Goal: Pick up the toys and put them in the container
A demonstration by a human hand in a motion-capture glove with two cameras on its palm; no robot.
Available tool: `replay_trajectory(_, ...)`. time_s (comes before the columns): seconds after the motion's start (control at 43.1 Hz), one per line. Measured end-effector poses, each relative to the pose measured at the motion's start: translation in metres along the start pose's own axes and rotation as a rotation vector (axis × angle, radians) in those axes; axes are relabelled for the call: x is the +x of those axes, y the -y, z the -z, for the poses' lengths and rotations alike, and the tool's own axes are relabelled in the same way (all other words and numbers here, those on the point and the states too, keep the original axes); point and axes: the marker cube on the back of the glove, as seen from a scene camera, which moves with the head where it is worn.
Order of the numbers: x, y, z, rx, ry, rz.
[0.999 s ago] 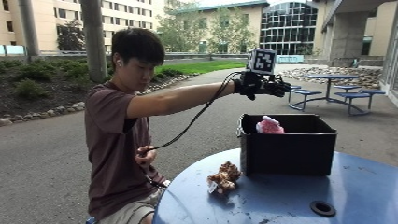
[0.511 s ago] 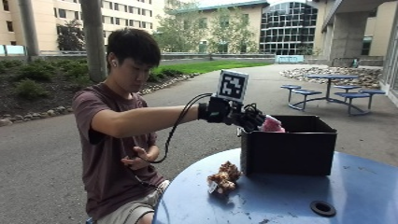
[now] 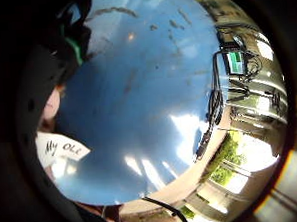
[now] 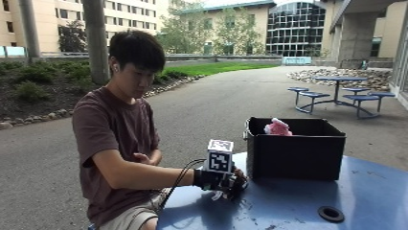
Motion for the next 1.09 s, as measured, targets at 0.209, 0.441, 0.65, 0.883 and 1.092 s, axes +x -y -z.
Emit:
replay_trajectory(0.209, 0.003, 0.017, -0.003, 0.264, 0.032, 0.101)
replay_trajectory(0.441, 0.007, 0.041, 0.042, 0.240, 0.138, 0.127)
replay_trajectory(0.65, 0.043, 0.059, 0.150, 0.325, 0.122, 0.066)
replay_trajectory(0.883, 0.046, 0.075, 0.275, 0.437, 0.079, 0.060)
replay_trajectory(1.092, -0.010, 0.106, 0.329, 0.494, -0.029, 0.012)
